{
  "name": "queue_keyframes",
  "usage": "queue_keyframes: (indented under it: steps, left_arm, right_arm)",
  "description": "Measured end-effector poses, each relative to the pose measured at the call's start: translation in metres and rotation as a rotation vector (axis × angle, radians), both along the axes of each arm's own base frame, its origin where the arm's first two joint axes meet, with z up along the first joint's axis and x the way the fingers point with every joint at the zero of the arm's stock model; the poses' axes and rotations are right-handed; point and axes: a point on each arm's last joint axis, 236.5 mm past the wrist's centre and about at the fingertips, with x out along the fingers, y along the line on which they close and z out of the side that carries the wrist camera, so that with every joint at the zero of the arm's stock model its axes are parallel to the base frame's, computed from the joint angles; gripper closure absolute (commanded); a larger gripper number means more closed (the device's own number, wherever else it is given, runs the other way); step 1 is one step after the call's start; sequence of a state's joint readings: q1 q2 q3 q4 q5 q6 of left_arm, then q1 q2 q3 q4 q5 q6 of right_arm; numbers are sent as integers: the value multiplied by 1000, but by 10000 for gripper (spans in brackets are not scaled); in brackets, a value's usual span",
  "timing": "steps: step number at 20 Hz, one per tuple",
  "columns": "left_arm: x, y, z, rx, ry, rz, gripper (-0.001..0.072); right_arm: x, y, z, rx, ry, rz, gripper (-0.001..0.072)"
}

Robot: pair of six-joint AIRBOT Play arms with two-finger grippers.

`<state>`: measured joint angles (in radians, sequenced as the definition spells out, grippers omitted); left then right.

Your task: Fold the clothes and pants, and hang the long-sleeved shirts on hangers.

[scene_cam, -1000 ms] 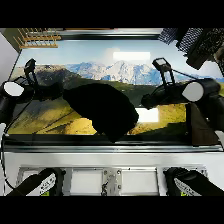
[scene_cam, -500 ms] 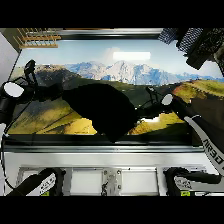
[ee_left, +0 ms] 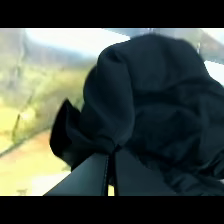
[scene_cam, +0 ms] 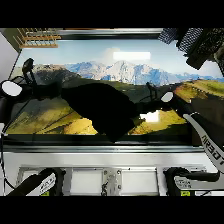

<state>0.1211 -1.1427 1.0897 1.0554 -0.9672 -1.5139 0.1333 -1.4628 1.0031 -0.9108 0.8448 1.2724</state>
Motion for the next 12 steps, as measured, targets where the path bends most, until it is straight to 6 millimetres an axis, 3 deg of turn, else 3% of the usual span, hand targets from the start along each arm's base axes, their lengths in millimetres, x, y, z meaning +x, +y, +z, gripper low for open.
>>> queue_keyframes:
  steps: [2, 4, 6, 8, 10, 12]
  left_arm:
    - [10, 11, 37, 11, -81, 18, 699]
    - [15, 20, 94, 27, -206, 37, 699]
    - [8, 25, 162, 50, -357, 49, 699]
    - [-11, 23, 225, 74, -503, 53, 699]
    - [-41, 19, 280, 99, -636, 53, 699]
    - [-75, 13, 322, 119, -749, 54, 699]
  right_arm:
    - [26, -26, 54, -74, -134, 18, 696]
    - [49, -62, 133, -163, -312, -1, 696]
    - [57, -98, 228, -236, -515, -58, 696]
    - [44, -125, 324, -290, -725, -130, 696]
    - [19, -138, 397, -321, -901, -187, 696]
    - [-14, -145, 461, -340, -1074, -242, 695]
